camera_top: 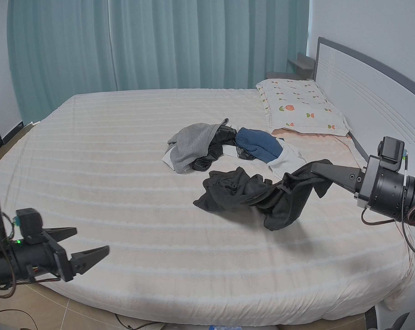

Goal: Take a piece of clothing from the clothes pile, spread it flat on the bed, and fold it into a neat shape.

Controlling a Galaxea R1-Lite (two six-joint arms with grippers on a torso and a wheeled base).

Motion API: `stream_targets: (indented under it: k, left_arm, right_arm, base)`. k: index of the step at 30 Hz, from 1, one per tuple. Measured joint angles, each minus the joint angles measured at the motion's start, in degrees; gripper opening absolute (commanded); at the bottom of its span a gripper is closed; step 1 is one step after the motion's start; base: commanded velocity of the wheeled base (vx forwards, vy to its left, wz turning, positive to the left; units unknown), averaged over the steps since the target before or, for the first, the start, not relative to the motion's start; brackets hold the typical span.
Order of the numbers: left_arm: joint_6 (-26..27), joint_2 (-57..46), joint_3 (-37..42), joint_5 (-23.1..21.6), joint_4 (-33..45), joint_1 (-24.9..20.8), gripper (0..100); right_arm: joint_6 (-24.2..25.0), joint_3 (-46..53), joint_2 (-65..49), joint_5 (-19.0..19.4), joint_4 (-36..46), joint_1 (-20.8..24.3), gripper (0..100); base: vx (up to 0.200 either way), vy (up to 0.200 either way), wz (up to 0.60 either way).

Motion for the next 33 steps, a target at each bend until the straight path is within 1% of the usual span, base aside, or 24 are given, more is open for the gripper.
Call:
stream_targets:
  k: [2, 3, 6, 9, 14, 21, 27, 33]
  left_arm:
    - [-0.8, 4.7, -0.9, -0.1, -1.9, -1.6, 100]
    - [-1.7, 9.8, -2.0, -0.1, -4.7, -3.3, 100]
    - [-2.6, 15.4, -3.3, 0.2, -8.5, -5.0, 100]
    - [-3.7, 23.7, -5.5, 3.1, -13.8, -7.5, 100]
    - [-4.8, 34.4, -10.7, 7.4, -18.1, -11.4, 100]
    - [-6.7, 44.9, -19.0, 9.8, -19.6, -14.5, 100]
    - [-7.2, 51.3, -24.7, 12.1, -20.0, -15.2, 100]
    - [-7.3, 58.3, -32.7, 13.5, -21.6, -15.6, 100]
  right_arm:
    - [-0.2, -0.3, -0.2, -0.2, 0.0, 0.6, 0]
    - [-0.5, -0.6, -0.3, -0.6, -0.1, 1.3, 0]
    - [-0.9, -1.0, -0.5, -1.0, -0.1, 2.0, 0]
    - [-1.5, -1.6, -0.9, -1.3, -0.2, 3.3, 0]
    - [-1.9, -2.1, -1.1, -1.5, -0.2, 5.2, 0]
    - [-2.1, -3.4, -1.2, -1.3, -0.2, 6.3, 0]
    - [-2.0, -3.9, -1.0, -1.2, -0.4, 6.4, 0]
    - [-2.0, -4.0, -0.9, -1.2, -0.4, 6.2, 0]
  base:
    - [0.000, 0.000, 0.00]
    - [0.000, 0.000, 0.00]
    - [0.000, 0.000, 0.00]
    - [0.000, 0.000, 0.00]
    - [0.000, 0.000, 0.00]
    - [0.000, 0.000, 0.00]
    - [0.000, 0.000, 0.00]
    - [0.000, 0.000, 0.00]
